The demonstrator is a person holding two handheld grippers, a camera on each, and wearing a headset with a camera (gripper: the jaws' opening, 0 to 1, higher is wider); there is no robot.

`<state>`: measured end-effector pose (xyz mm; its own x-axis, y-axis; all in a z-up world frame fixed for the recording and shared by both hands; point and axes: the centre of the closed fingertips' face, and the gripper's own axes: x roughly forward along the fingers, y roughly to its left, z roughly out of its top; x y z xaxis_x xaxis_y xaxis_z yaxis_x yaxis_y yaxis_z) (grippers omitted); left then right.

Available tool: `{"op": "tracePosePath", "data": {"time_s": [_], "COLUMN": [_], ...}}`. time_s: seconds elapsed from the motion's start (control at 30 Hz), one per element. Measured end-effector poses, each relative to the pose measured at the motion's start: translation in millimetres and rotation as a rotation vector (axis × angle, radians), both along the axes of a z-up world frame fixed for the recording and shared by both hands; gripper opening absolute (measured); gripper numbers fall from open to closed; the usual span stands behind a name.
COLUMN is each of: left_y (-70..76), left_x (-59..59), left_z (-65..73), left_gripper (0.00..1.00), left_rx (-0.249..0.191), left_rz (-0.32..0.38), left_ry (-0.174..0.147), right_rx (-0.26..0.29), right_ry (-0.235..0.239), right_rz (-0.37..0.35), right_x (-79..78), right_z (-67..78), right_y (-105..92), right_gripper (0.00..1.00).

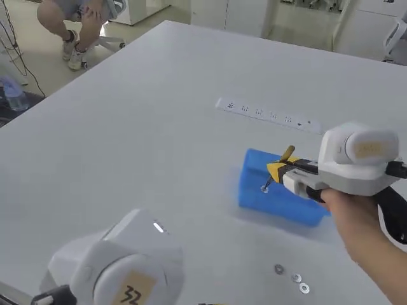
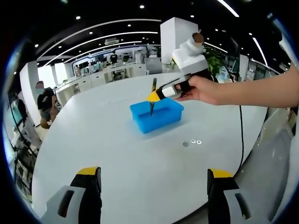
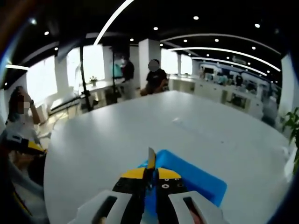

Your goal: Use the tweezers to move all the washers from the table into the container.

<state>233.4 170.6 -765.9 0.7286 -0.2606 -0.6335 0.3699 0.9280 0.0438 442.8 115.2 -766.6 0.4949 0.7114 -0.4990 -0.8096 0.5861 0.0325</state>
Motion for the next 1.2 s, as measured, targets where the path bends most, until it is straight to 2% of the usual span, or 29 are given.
{"op": "tracePosePath", "data": {"time_s": [0.17,0.4,0.63,0.67,0.83,0.97,1.03,1.13,1.2], "left_y": [-0.6,-2.2,-1.2,-0.1,0.4,-1.6,-2.8,-3.3,-3.7], "left_x": [-0.5,-0.7,-0.2,-0.3,0.2,0.5,-0.2,-2.3,-1.6], "left_z": [0.1,0.3,-0.8,-1.4,-1.9,0.2,0.2,0.6,1.7], "left_gripper": [0.96,0.96,0.96,0.96,0.95,0.95,0.95,0.94,0.95], "left_rx": [0.008,0.007,0.012,0.015,0.015,0.016,0.018,0.060,0.051], "left_rz": [-0.005,-0.007,-0.006,-0.004,-0.004,-0.008,-0.014,-0.036,-0.030], "left_ry": [0.002,0.002,0.006,0.009,0.011,0.004,0.005,0.005,-0.001], "right_rx": [-0.014,-0.047,-0.092,-0.085,-0.077,-0.085,-0.079,-0.045,-0.021], "right_ry": [0.041,0.056,0.060,0.047,0.072,0.060,0.045,0.043,0.038], "right_rz": [0.002,0.013,0.036,0.038,0.022,0.017,0.014,0.001,-0.007], "right_x": [6.7,6.5,2.9,4.3,5.9,6.3,4.7,7.4,6.2], "right_z": [-17.2,-25.5,-41.2,-40.4,-41.1,-39.2,-33.6,-24.5,-15.1], "right_y": [2.7,-0.7,-2.1,-2.7,-3.3,-4.7,-4.8,-5.8,-9.1], "right_gripper": [0.03,0.03,0.04,0.04,0.04,0.04,0.04,0.04,0.04]}}
